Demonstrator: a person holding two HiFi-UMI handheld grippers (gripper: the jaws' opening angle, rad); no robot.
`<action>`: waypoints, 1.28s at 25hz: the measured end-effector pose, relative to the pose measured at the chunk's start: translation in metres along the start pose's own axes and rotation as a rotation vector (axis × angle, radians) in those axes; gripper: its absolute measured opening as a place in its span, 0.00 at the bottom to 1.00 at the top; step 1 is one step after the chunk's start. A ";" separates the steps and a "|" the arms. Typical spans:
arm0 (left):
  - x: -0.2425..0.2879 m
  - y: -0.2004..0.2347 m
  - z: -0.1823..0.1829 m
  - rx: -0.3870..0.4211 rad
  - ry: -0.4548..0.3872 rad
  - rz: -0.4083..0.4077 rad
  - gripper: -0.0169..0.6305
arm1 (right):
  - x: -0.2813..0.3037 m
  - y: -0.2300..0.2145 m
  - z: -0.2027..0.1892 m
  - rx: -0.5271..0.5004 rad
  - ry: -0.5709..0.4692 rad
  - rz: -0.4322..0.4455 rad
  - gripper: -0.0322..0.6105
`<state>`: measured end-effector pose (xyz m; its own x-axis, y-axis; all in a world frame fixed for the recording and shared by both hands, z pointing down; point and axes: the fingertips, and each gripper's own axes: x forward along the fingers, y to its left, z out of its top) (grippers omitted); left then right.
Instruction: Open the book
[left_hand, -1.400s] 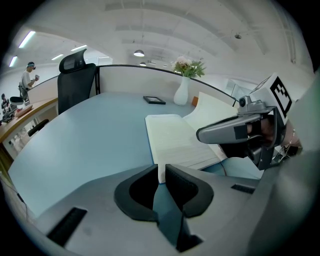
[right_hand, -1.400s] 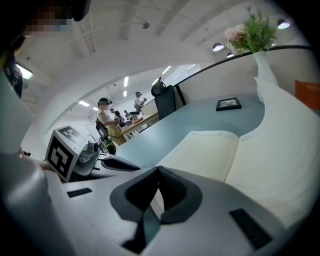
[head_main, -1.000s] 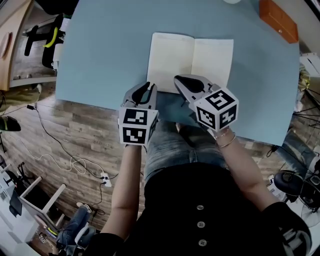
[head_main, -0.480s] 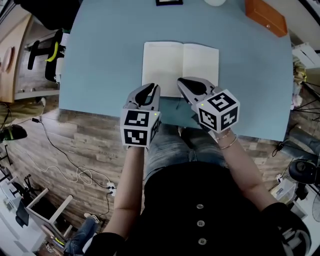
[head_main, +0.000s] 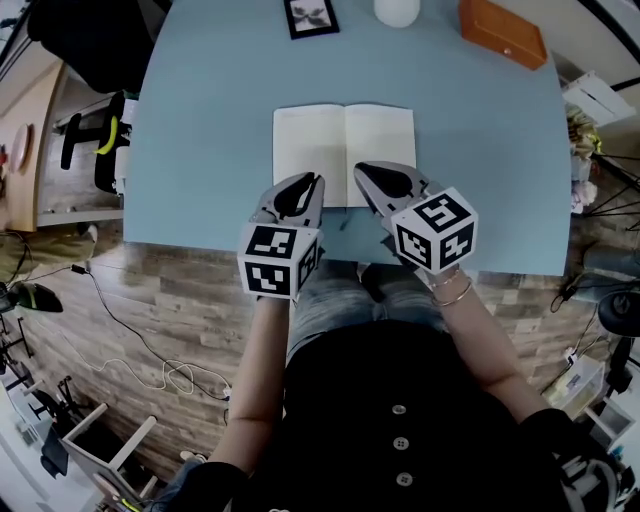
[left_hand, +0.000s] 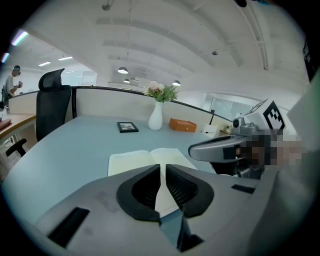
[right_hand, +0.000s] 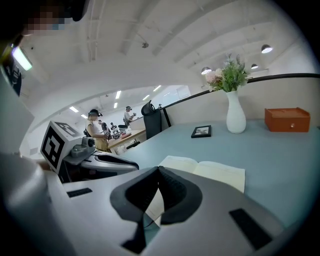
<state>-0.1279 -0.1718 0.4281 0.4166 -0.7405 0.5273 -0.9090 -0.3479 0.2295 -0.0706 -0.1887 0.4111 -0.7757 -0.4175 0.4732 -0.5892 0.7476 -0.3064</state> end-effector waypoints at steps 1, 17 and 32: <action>0.000 -0.003 0.003 0.002 -0.006 -0.008 0.08 | -0.003 -0.001 0.002 0.000 -0.007 -0.008 0.05; -0.006 -0.035 0.038 -0.001 -0.099 -0.133 0.06 | -0.039 -0.005 0.032 -0.018 -0.093 -0.035 0.05; -0.016 -0.062 0.068 0.070 -0.162 -0.185 0.05 | -0.062 -0.003 0.050 -0.046 -0.155 -0.024 0.05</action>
<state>-0.0772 -0.1777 0.3497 0.5779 -0.7409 0.3422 -0.8161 -0.5211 0.2498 -0.0320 -0.1902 0.3415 -0.7894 -0.5074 0.3456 -0.5996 0.7581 -0.2565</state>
